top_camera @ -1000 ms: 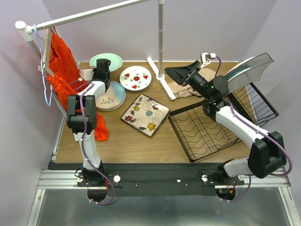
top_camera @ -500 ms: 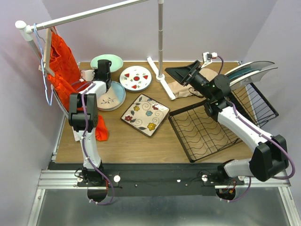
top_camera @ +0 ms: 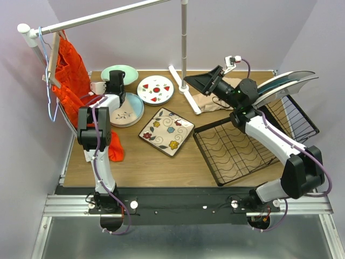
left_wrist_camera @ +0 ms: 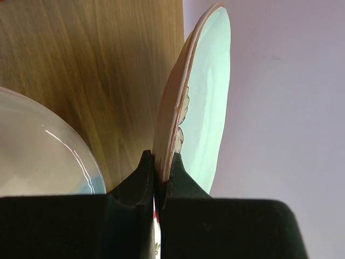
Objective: Unload the plates from the dish rack
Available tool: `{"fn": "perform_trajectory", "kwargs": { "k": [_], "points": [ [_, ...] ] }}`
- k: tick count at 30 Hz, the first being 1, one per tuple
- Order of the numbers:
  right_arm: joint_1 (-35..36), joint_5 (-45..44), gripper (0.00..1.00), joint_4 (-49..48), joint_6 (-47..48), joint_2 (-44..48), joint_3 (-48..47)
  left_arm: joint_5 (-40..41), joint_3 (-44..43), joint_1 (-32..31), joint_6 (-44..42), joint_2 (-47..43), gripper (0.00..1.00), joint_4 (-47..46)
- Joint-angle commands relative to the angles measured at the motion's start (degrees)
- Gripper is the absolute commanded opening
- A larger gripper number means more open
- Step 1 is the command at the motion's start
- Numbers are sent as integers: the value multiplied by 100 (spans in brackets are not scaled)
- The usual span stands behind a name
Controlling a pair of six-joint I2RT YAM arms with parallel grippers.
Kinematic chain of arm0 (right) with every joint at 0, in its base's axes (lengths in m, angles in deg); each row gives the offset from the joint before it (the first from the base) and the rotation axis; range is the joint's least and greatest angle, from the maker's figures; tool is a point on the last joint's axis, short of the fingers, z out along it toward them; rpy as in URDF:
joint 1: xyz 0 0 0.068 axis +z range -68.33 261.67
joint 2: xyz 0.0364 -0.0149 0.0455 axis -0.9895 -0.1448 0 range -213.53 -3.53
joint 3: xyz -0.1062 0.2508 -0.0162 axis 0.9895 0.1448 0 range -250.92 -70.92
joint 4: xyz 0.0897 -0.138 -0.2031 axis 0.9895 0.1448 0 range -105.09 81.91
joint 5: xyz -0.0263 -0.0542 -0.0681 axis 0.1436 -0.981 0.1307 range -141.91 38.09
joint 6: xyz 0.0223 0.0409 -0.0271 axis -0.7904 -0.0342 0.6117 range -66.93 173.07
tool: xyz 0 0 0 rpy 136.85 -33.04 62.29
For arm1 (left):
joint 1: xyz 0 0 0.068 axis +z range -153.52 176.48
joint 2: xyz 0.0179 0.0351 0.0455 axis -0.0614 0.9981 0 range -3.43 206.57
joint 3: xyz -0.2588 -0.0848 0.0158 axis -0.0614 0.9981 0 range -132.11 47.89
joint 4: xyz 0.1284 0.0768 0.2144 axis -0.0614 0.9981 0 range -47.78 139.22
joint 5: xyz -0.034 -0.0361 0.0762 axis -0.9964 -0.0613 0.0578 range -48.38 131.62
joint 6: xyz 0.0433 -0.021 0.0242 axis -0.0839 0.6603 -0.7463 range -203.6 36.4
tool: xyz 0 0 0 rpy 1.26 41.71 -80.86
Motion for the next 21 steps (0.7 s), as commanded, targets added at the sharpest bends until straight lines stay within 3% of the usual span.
{"fn": "perform_trajectory", "kwargs": {
  "k": [1,15,21],
  "points": [
    [-16,686,99,95,227,-275,-447,412,-268,62,-32,-125,0,-779],
    [89,1249,99,96,430,-451,-702,473,-724,79,-226,358,0,-709],
    [89,1152,99,96,447,-258,-632,578,-1102,71,-226,648,9,-411]
  ]
}}
